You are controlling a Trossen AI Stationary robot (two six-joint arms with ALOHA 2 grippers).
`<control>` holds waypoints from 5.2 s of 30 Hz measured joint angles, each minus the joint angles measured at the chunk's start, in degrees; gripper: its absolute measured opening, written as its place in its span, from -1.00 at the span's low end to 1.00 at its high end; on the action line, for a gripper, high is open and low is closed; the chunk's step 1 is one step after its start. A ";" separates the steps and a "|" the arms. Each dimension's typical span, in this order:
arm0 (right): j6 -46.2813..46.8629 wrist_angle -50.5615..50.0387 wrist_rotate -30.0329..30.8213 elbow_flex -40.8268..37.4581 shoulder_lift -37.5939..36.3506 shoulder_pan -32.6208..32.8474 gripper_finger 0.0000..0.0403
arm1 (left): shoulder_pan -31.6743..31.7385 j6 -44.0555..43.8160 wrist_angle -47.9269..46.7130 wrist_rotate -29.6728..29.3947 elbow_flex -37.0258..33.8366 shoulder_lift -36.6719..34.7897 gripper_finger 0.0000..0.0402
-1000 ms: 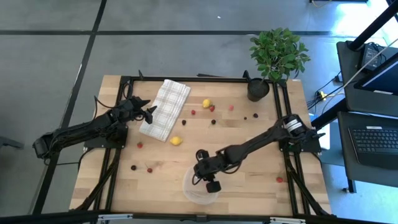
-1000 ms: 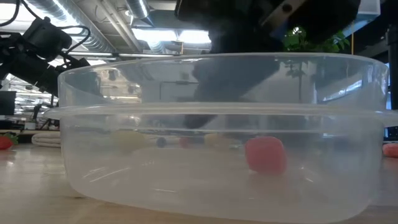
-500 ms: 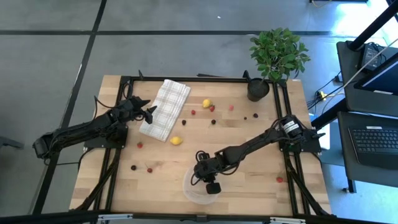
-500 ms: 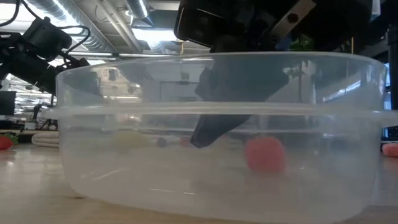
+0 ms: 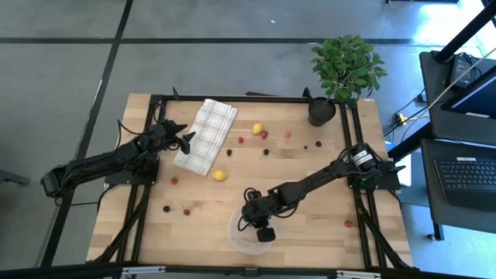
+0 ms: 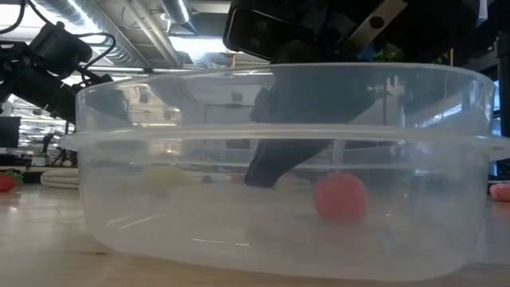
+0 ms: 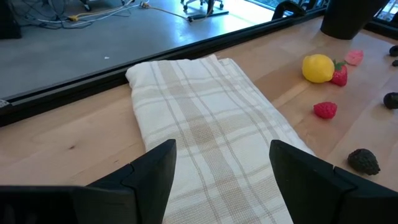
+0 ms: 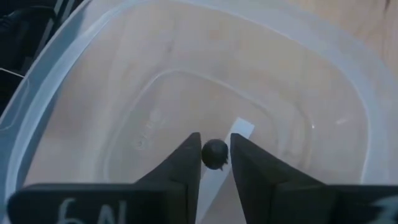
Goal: Pick and placing Produce into tupperware
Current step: Put the bottom blueberry into the transparent bin, then put the top black cherry into the transparent bin
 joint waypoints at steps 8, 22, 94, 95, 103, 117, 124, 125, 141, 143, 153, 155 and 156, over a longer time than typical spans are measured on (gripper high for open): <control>0.99 0.00 -1.51 -0.02 -0.17 -0.35 -0.40 | -0.01 -0.01 0.01 0.00 0.00 0.00 0.25; -4.99 -8.01 2.94 5.92 -7.19 -1.11 -0.38 | -0.01 0.09 0.07 0.02 0.00 0.01 0.25; -1.79 34.44 19.56 -38.56 -15.87 -29.29 0.39 | 0.01 3.00 0.00 0.42 0.02 0.01 0.25; -1.75 34.48 19.56 -38.56 -15.58 -29.38 0.39 | 0.00 2.99 0.02 0.42 0.01 0.01 0.25; -0.33 34.01 19.56 -38.51 -14.69 -30.78 0.39 | 0.01 3.00 0.02 0.39 0.00 0.01 0.25; -1.79 33.70 16.40 -38.51 -14.70 -32.31 0.32 | 0.01 3.00 0.02 0.39 0.00 0.00 0.25; -1.77 33.63 15.96 -38.51 -14.71 -32.27 0.02 | 0.00 3.00 0.02 0.39 0.00 0.01 0.25; -1.77 33.62 15.95 -38.51 -14.71 -32.25 -0.03 | 0.01 3.00 0.02 0.39 0.00 0.01 0.25; -1.78 33.55 16.02 -38.51 -14.71 -32.26 -0.34 | 0.01 3.00 0.02 0.39 0.00 0.01 0.25; -1.77 33.53 16.02 -38.51 -14.71 -32.26 -0.33 | 0.00 3.00 0.00 0.39 0.00 0.01 0.25; -1.92 33.75 16.26 -38.51 -14.71 -31.88 -0.40 | 0.01 3.00 0.02 0.39 0.02 0.01 0.25; -1.99 33.64 16.38 -38.37 -14.71 -31.53 -0.38 | -0.01 3.00 0.01 0.39 0.00 0.01 0.25; -1.99 33.47 16.39 -38.17 -14.70 -31.36 -0.38 | -0.01 3.00 0.00 0.39 0.01 0.01 0.25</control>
